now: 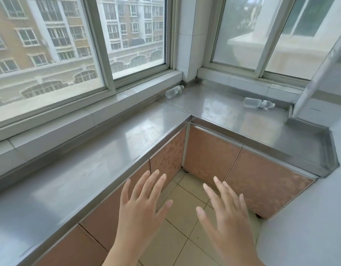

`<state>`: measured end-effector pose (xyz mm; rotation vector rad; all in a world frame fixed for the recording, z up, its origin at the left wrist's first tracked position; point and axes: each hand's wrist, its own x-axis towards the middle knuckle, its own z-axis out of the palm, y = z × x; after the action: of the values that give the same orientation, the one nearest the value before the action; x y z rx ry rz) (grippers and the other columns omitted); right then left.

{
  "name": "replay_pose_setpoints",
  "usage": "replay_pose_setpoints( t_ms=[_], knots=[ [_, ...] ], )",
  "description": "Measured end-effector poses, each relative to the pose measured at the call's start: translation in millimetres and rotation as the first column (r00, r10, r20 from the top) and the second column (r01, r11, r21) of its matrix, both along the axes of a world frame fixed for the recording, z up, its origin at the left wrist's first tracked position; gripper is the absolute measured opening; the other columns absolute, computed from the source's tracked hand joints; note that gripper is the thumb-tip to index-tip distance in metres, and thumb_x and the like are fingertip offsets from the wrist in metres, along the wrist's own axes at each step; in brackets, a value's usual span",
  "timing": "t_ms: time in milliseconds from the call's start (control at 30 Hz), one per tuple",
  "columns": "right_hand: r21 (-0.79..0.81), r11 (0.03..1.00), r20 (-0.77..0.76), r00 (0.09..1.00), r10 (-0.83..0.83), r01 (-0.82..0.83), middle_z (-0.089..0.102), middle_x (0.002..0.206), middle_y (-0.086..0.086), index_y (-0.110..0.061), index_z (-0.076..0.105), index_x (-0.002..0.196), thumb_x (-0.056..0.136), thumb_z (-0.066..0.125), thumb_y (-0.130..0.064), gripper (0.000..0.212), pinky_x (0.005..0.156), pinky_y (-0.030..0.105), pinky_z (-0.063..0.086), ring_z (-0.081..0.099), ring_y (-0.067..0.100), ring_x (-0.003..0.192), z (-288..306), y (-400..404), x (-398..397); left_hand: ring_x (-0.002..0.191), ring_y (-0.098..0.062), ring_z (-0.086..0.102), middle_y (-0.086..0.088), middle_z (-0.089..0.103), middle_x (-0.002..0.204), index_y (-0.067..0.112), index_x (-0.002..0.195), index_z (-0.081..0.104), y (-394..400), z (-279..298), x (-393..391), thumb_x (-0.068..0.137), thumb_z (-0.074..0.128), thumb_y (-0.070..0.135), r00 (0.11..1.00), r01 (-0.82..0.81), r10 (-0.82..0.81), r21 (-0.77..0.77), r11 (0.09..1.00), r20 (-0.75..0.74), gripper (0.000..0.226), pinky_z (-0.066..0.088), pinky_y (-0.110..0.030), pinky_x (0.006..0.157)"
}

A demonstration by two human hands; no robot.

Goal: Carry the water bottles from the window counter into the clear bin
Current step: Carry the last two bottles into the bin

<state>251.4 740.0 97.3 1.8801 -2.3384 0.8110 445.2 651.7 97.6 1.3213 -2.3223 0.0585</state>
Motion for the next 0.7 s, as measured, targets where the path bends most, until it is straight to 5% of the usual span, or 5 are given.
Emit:
replay_pose_setpoints(
  t_ms=[133, 700],
  knots=[
    [0.010, 0.999, -0.013, 0.999, -0.032, 0.032, 0.040, 0.149, -0.002, -0.027, 0.052, 0.134, 0.088, 0.039, -0.054, 0.055, 0.112, 0.045, 0.012, 0.032, 0.019, 0.137, 2, -48, -41, 0.138, -0.011, 0.037, 0.007, 0.056, 0.144, 0.026, 0.138, 0.057, -51, -1, -40, 0.090, 0.043, 0.056, 1.000, 0.002, -0.003, 0.017, 1.000, 0.012, 0.058, 0.010, -0.041, 0.119],
    [0.101, 0.981, -0.045, 0.986, -0.161, 0.164, 0.041, 0.149, -0.001, -0.028, 0.051, 0.135, 0.087, 0.039, -0.054, 0.055, 0.110, 0.047, 0.015, 0.031, 0.020, 0.138, -8, -270, -190, 0.134, -0.014, 0.050, 0.007, 0.058, 0.141, 0.026, 0.135, 0.060, -314, -22, -217, 0.089, 0.043, 0.056, 0.991, 0.131, -0.131, 0.045, 0.990, -0.007, 0.057, 0.017, -0.043, 0.117]
  ],
)
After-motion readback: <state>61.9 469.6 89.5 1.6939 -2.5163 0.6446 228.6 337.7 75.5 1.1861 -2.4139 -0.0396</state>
